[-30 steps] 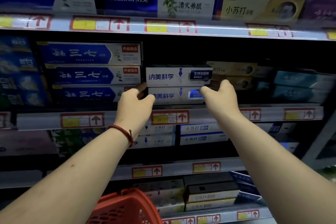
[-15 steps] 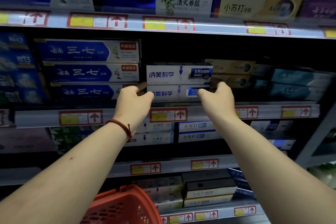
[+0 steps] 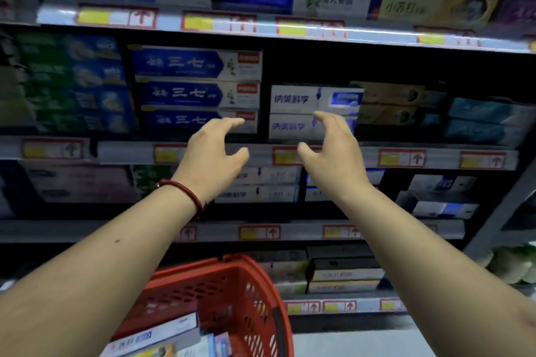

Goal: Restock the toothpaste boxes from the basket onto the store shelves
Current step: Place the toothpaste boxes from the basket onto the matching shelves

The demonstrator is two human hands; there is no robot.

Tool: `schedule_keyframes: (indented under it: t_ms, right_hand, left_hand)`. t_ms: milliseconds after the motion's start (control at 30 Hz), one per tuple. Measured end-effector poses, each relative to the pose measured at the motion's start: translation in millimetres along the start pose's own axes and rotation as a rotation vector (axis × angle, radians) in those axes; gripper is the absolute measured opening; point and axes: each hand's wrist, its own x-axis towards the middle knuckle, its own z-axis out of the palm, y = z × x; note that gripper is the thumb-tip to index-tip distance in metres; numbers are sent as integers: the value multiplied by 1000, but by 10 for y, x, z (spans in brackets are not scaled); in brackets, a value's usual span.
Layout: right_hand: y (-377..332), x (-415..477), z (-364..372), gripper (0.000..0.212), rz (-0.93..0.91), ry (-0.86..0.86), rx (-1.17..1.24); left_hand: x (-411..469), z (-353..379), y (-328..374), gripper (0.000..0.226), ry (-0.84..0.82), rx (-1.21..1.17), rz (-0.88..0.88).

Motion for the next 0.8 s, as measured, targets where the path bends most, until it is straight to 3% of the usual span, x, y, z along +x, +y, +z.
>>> schedule_keyframes:
  t_ms: [200,800]
  right_hand:
    - [-446,-412,379,61,-128,-167,-34]
    - [-751,-1761,1888,65,-238,-583,-20]
  left_hand:
    - [-577,-392,-514,61,-82,209,43]
    - [-2130,-559,-1991,65,-269,159,-259]
